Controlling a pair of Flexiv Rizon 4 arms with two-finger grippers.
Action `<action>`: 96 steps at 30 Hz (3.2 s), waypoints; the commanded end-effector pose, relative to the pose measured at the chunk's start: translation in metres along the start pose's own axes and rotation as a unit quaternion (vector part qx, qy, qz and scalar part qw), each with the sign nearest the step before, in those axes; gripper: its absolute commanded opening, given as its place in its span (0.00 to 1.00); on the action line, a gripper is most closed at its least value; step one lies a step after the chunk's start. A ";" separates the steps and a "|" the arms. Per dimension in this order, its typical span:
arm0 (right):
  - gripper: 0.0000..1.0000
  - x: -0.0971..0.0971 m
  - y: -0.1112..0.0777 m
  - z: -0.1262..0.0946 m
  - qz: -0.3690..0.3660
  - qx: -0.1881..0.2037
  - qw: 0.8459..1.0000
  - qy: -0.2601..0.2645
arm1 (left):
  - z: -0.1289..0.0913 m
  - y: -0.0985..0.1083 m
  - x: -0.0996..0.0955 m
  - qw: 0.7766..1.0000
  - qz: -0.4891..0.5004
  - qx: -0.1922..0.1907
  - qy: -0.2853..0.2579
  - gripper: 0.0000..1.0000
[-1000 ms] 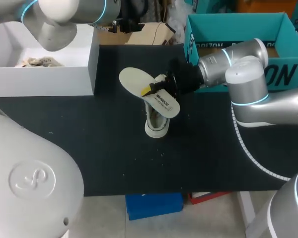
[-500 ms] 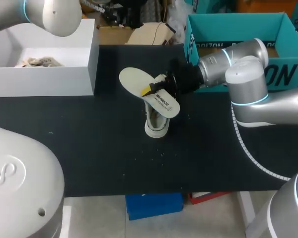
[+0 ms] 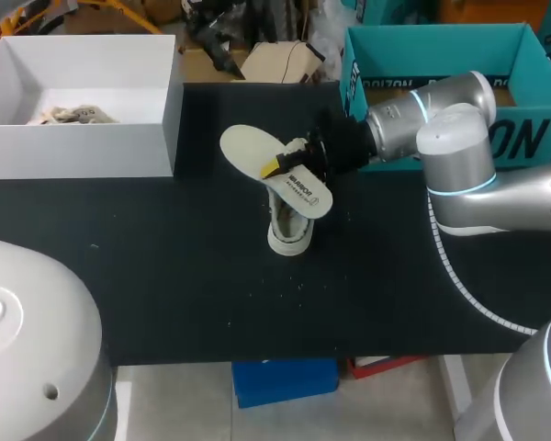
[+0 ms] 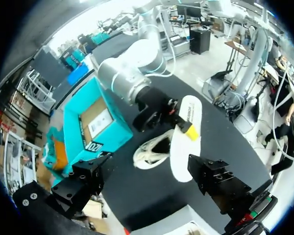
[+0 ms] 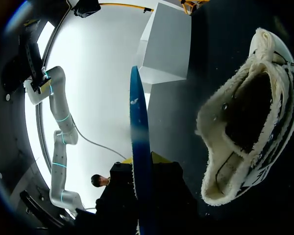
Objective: Take the shoe out of the shoebox, open the shoe tongue, remove and reinsert the insole, then place the shoe into the shoebox
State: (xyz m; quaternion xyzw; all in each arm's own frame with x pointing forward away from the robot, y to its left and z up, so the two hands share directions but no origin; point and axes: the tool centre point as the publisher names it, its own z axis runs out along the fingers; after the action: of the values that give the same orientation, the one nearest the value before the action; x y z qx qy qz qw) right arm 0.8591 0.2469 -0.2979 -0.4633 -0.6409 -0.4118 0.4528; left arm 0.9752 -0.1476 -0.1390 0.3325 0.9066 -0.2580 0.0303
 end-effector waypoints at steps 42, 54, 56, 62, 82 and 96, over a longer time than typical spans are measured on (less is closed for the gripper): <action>0.00 0.000 0.000 0.001 0.000 -0.001 1.000 -0.001 | 0.029 -0.055 0.045 0.971 0.103 -0.169 0.135 1.00; 0.00 0.000 0.000 0.001 0.000 -0.001 1.000 -0.001 | 0.043 -0.075 0.065 0.969 0.102 -0.182 0.134 1.00; 0.00 0.000 0.000 0.001 0.000 -0.001 1.000 -0.001 | 0.048 -0.078 0.070 0.968 0.113 -0.185 0.129 1.00; 0.00 0.000 0.000 0.001 0.000 -0.001 1.000 -0.001 | 0.060 -0.083 0.084 0.970 0.112 -0.172 0.128 1.00; 0.00 0.000 0.000 0.001 0.000 -0.001 1.000 -0.001 | 0.085 -0.106 0.122 0.973 0.091 -0.158 0.140 1.00; 0.00 0.000 0.000 0.001 0.000 -0.001 1.000 -0.001 | 0.091 -0.102 0.108 0.968 0.093 -0.191 0.129 1.00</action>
State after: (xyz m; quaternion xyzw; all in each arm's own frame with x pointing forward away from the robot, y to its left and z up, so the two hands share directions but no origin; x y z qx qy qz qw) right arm 0.8592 0.2468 -0.2980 -0.4632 -0.6410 -0.4117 0.4529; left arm 0.8170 -0.1845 -0.1938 0.4305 0.9015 -0.0436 -0.0061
